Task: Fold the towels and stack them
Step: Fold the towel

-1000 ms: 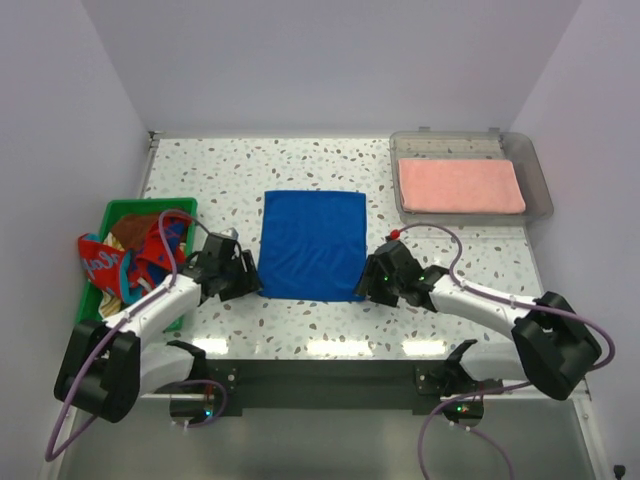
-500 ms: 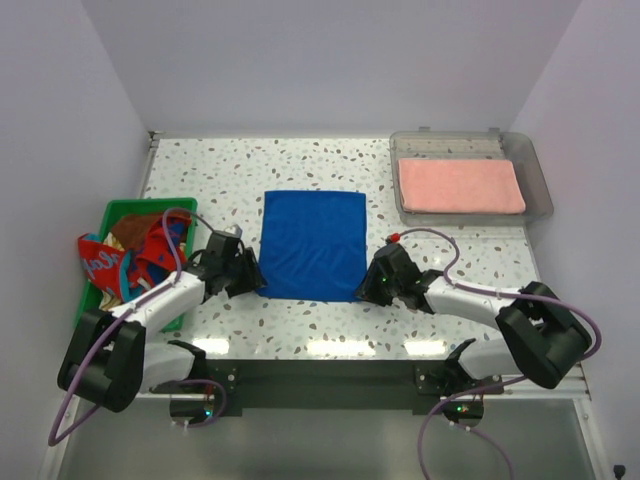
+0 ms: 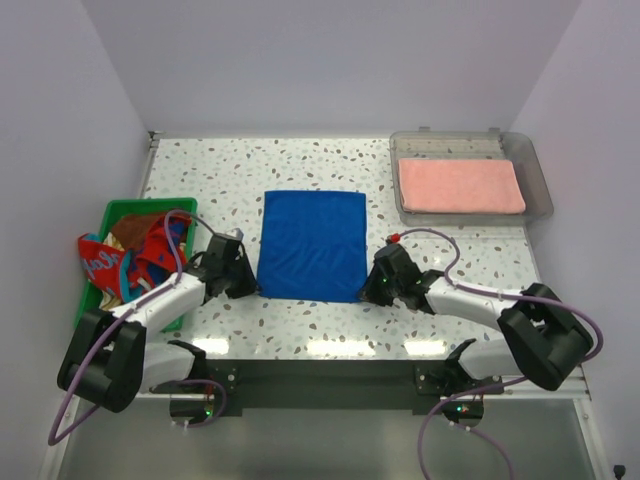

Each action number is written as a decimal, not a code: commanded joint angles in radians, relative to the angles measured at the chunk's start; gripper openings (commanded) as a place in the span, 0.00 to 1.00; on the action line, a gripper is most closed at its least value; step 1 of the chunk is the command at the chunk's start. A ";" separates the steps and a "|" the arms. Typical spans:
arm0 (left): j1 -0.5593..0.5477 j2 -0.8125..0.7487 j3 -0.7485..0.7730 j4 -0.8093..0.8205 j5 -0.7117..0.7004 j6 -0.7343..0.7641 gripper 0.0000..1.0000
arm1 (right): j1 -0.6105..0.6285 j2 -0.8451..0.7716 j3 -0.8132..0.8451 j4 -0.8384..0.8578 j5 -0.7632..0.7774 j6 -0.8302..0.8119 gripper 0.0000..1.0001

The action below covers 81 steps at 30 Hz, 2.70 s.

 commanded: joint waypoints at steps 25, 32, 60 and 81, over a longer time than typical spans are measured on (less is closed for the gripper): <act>0.017 0.081 0.478 -0.242 -0.085 0.086 0.00 | -0.121 -0.015 0.449 -0.367 0.027 -0.193 0.00; 0.109 0.400 1.002 -0.248 -0.063 0.124 0.00 | -0.286 0.241 0.896 -0.358 -0.013 -0.332 0.00; 0.241 0.830 1.439 0.228 0.203 0.117 0.00 | -0.481 0.811 1.647 -0.147 -0.231 -0.547 0.00; 0.239 0.342 0.623 -0.002 0.227 0.132 0.00 | -0.424 0.344 0.782 -0.387 -0.300 -0.484 0.00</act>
